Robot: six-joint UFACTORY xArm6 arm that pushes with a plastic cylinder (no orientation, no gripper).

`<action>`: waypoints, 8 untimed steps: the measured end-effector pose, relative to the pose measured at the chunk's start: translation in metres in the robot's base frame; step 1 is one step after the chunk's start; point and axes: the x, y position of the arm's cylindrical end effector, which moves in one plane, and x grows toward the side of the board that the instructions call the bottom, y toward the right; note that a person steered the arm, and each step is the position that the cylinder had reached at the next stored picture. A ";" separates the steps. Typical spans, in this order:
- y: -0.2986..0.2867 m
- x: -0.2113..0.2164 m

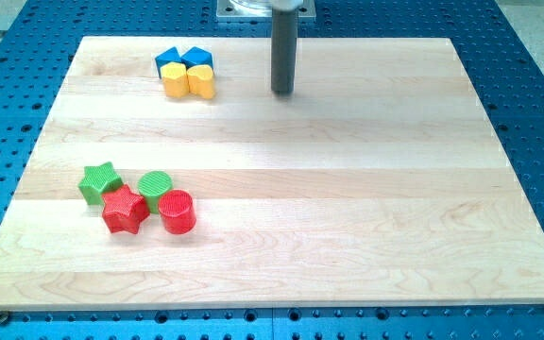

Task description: Place the red blocks diagonal to each other

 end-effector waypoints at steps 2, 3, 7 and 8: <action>-0.051 0.195; -0.105 0.253; -0.147 0.174; -0.091 0.173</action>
